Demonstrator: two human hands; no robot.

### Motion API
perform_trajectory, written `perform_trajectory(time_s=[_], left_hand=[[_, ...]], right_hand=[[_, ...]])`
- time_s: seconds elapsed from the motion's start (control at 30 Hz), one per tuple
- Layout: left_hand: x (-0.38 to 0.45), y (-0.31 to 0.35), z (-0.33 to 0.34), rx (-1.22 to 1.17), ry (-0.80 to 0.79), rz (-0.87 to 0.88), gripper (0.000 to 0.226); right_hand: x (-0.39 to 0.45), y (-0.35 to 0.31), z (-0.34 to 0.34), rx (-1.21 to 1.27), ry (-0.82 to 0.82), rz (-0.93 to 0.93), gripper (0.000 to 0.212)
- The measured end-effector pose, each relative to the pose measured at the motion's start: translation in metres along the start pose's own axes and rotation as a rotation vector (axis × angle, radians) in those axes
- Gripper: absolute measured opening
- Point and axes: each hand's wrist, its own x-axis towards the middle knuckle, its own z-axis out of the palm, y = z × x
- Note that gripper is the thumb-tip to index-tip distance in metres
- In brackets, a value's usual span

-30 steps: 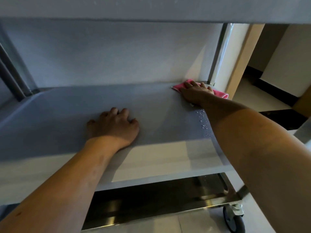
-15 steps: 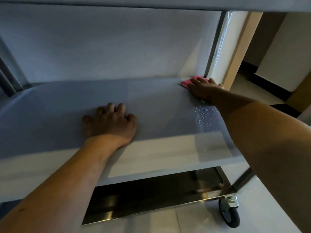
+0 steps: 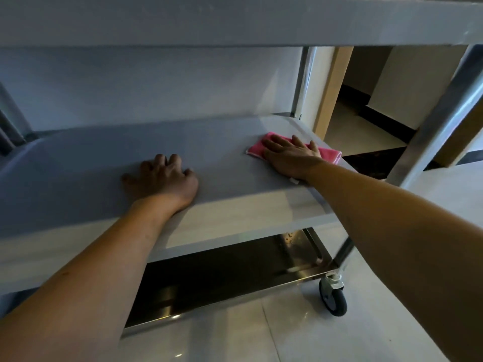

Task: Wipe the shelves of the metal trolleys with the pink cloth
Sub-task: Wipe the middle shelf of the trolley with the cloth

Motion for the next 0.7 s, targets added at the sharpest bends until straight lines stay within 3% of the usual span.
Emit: perform_trajectory(time_s=[0.7], left_hand=[[-0.013,0.004,-0.002,-0.004,-0.016,-0.006,0.047]], right_hand=[[-0.107,-0.088,0.023,-0.022,-0.017,-0.076,0.064]])
